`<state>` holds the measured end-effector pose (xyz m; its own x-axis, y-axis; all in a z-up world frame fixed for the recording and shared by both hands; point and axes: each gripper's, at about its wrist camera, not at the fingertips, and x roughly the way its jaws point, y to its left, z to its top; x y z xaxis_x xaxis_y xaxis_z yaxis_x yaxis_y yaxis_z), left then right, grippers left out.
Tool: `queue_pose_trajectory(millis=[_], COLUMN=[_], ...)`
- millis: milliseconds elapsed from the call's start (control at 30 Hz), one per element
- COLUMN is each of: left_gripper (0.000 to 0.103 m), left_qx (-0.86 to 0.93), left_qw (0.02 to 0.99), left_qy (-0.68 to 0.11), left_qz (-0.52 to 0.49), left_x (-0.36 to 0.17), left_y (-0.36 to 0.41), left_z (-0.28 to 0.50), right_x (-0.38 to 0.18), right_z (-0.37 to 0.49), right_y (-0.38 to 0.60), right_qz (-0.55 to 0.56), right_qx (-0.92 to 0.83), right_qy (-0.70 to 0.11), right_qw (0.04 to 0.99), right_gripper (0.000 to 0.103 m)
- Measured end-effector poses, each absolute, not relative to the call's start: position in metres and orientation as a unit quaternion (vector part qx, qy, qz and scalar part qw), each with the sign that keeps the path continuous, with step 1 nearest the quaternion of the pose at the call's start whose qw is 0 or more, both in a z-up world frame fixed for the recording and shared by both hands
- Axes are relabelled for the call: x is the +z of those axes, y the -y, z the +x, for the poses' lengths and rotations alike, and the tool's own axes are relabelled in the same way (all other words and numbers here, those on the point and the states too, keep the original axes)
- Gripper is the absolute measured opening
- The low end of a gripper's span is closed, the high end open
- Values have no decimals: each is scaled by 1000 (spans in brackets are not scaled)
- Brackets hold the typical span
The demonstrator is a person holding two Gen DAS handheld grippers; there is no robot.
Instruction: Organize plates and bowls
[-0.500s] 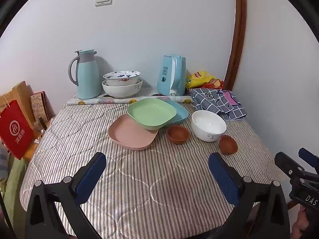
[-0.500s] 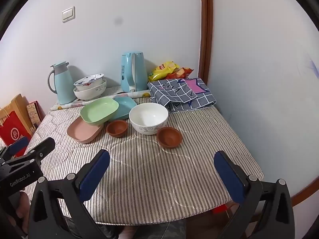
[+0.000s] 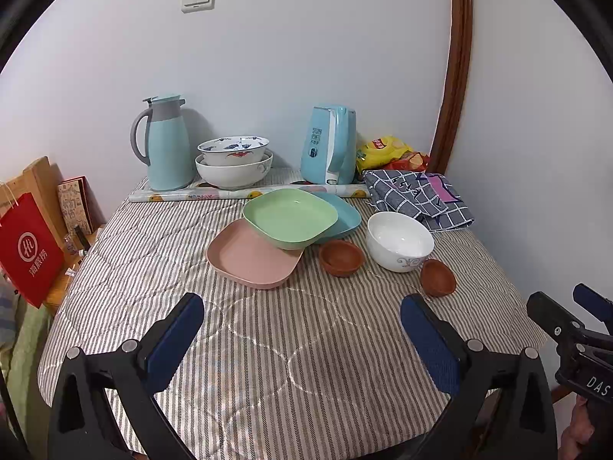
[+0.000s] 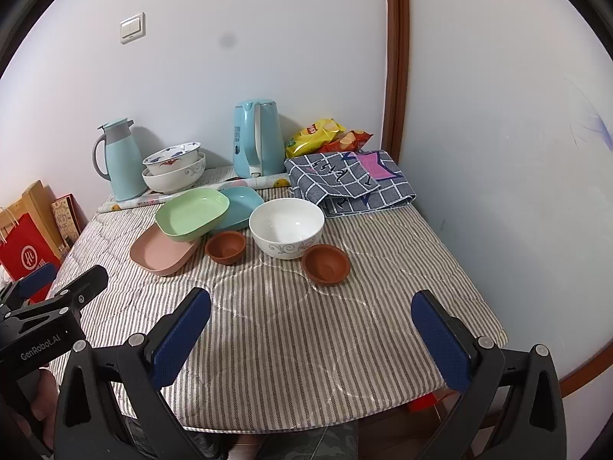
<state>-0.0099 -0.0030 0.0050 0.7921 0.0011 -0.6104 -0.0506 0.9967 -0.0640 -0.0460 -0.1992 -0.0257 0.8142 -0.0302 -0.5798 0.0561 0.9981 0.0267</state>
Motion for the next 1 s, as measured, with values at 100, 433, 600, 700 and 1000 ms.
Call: queue_pose_trajectory(millis=[100,433,600,700,1000], left_gripper=[103,103,103,103,103], left_qx=[13,13,13,13,13], left_qw=[946,946,946,946,947], left_qy=[-322,-321,-321,-320,-320], left_qz=[-38,-38,-38,-38,-38], left_x=[5,6,8,8,7], left_y=[3,2,2,1,1], left_z=[-10,-9,-9,-9,-10], right_x=[-25,-23,-24,-24,-27], right_z=[-47,-47,-46,-46,-46], right_y=[199,200,199,198,198], right_qz=[23,23,23,23,25], right_qx=[-22,-21,-20,-21,-21], right_qy=[-304,-304,-304,-303,-302], right_qw=[952,952,952,952,953], right_gripper=[103,103,103,103,103])
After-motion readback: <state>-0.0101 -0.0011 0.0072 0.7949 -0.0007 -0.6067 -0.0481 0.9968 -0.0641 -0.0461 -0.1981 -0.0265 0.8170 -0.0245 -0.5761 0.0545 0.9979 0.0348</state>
